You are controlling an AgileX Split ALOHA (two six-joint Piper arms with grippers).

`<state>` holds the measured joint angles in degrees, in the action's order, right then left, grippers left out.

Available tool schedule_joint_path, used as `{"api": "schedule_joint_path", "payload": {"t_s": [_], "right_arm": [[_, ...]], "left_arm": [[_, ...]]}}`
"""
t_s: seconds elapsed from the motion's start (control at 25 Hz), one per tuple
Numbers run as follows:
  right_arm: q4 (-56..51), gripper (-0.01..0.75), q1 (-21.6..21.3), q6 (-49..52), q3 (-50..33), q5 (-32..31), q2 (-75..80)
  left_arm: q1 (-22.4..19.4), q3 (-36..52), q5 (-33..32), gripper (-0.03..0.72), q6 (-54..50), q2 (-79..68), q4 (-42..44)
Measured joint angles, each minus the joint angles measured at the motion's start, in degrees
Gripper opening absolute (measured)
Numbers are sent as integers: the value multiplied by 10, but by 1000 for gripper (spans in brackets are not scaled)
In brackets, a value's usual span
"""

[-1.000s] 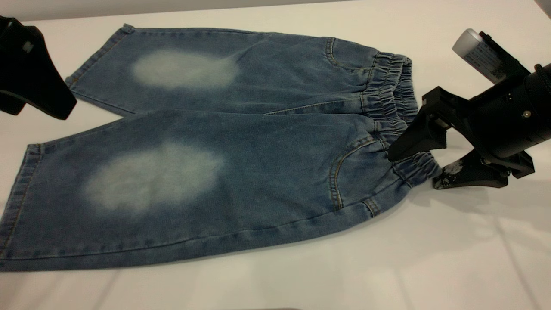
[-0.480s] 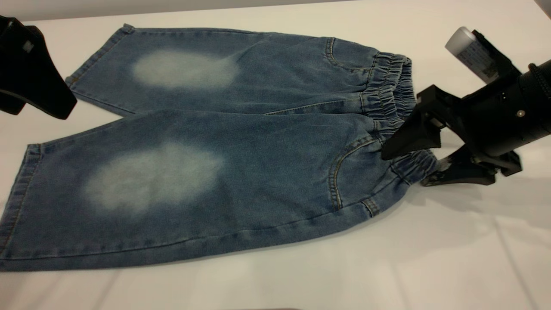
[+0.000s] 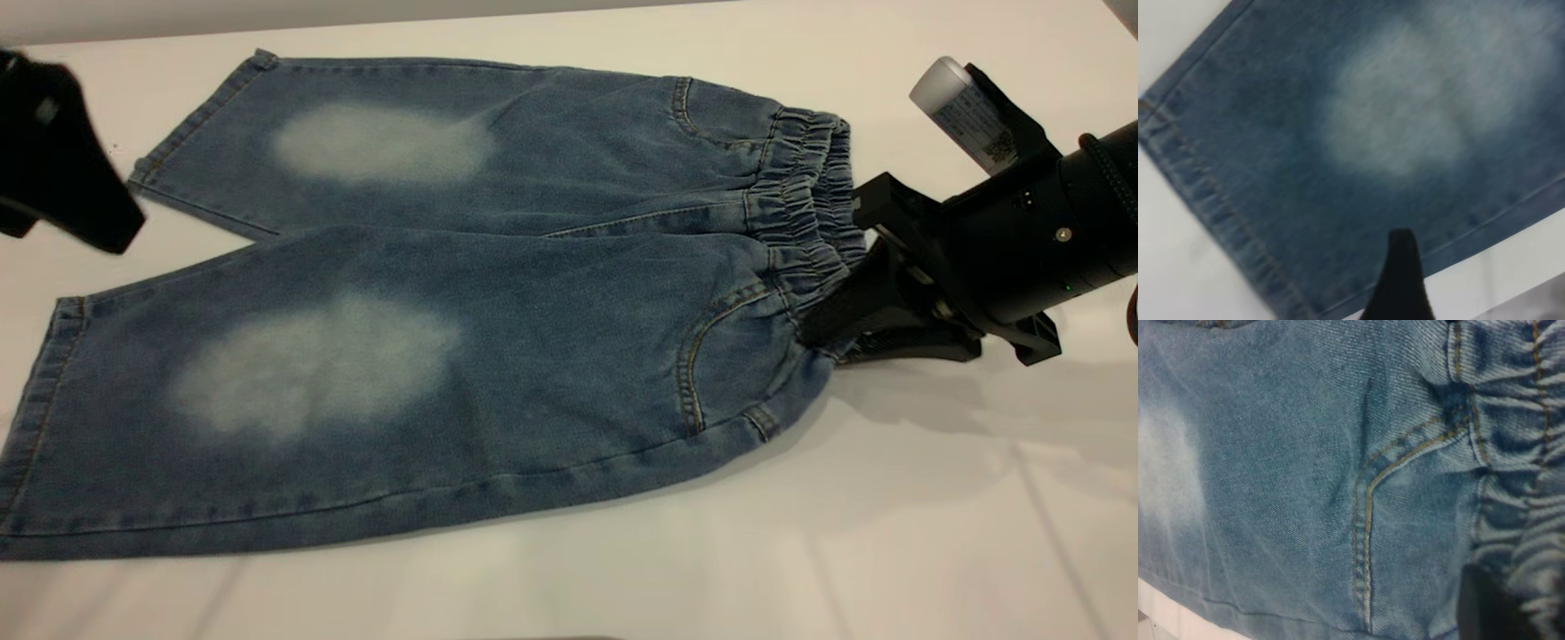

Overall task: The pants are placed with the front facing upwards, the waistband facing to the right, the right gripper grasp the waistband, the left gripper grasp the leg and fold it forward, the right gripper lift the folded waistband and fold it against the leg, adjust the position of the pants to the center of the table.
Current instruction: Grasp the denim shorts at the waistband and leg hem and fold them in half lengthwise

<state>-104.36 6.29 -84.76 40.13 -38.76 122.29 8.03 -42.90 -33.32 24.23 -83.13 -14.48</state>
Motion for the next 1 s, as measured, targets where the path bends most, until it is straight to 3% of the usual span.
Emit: {"api": "schedule_joint_path", "payload": {"t_s": [0.4,0.68,1.0], "right_arm": [[0,40,0,-4,2,-4,0],[0,40,0,-7,2,-5,0],[0,40,0,-16,2,-5,0]], "left_arm": [[0,53,-4,545,-52,-73,171],[0,114,93,545,-39,-148,278],[0,131,204,545,-35,-216,321]]}}
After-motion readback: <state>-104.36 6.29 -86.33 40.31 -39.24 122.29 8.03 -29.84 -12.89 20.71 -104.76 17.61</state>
